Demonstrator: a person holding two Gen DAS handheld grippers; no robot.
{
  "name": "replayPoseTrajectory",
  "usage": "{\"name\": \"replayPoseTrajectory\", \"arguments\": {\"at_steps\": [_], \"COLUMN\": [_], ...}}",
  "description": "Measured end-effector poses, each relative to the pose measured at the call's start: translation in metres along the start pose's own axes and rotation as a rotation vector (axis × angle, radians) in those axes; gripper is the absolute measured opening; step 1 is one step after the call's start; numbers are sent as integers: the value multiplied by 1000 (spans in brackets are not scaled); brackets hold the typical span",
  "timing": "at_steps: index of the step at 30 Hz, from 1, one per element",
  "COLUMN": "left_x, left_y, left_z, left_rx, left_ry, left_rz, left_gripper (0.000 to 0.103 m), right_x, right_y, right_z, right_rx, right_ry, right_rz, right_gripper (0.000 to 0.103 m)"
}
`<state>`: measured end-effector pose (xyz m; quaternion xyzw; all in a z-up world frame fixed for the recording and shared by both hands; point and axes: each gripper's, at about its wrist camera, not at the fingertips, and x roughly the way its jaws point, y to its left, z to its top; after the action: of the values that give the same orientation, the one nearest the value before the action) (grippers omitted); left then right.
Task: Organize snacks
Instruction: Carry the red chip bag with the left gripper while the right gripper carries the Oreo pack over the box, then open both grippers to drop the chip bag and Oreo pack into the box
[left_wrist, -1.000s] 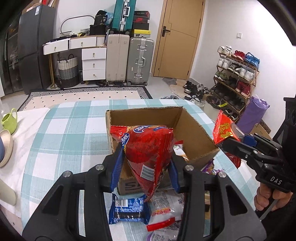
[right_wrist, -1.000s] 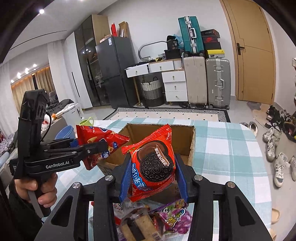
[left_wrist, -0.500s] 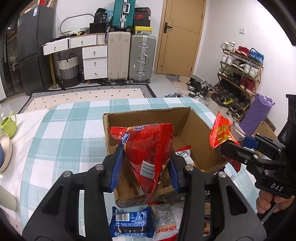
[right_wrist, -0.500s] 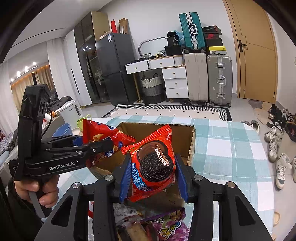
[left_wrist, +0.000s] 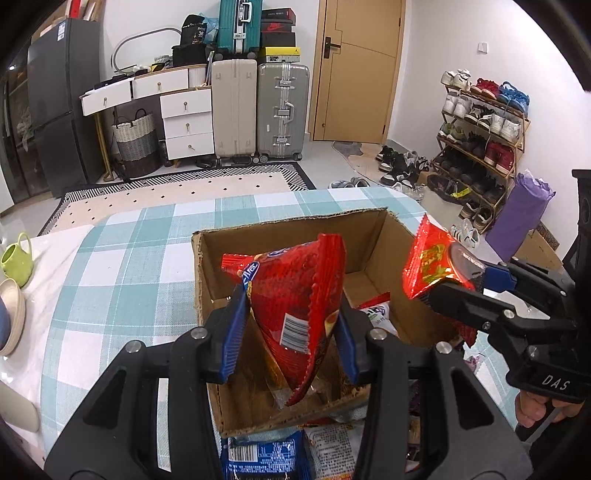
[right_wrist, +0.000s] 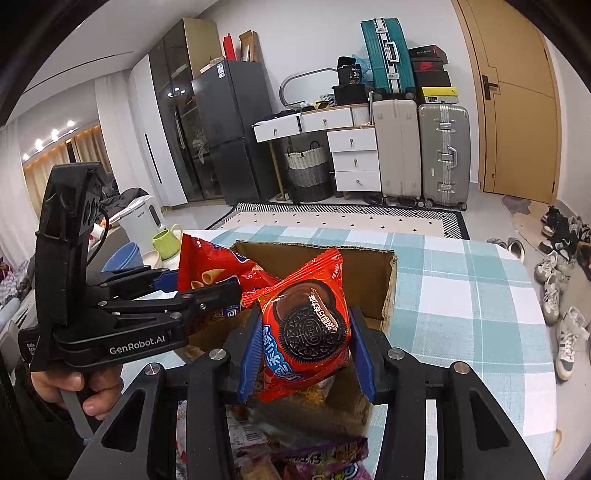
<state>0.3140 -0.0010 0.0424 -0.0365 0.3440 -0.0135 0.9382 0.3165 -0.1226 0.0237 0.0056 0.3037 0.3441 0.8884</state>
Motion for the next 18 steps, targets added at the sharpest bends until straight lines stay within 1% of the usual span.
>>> {"name": "replayPoseTrajectory", "arguments": {"at_steps": [8,18], "left_x": [20,43], "left_y": [2,5], "left_z": [4,6], "left_rx": [12,17], "left_ry": [12,38], "left_rz": [17,27], "left_gripper": [40,40], "right_x": [15,31], "right_y": [0,-8], "right_z": [7,7], "right_rx": [-31,-23], "right_ry": [3,28], "right_rz": [-2,-16], "right_gripper": [44,44]}}
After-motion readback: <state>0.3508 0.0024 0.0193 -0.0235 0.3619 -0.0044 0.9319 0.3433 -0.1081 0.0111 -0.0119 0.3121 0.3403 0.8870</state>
